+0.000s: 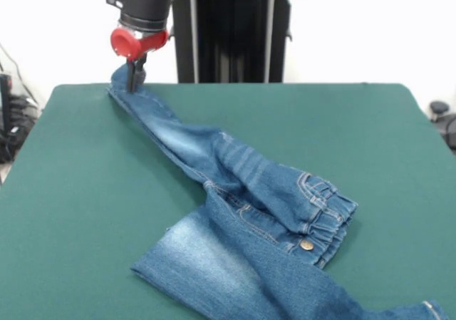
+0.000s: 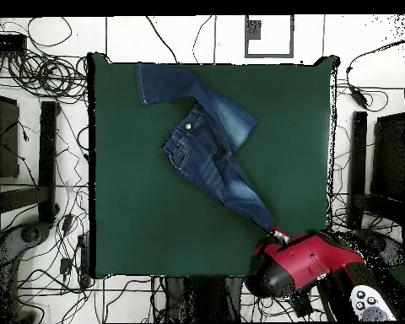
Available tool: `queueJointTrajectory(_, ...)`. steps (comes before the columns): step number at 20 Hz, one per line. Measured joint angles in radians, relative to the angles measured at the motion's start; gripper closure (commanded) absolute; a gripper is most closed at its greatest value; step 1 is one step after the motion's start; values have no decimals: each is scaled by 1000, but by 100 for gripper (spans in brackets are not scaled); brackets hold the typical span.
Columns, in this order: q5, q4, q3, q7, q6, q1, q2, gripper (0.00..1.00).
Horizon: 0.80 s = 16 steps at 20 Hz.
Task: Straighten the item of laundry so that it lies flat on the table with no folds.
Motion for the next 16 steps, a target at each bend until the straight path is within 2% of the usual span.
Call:
queueJointTrajectory(2, -24, -1, -17, 0, -13, 10, 11, 100)
queueJointTrajectory(3, -51, -1, -34, 0, -41, 19, 27, 0)
queueJointTrajectory(8, -55, -1, -40, 0, -101, 0, 42, 0)
queueJointTrajectory(11, -55, -1, -35, 0, -160, -60, 61, 0)
queueJointTrajectory(16, -55, -1, -36, 0, -181, -99, 81, 0)
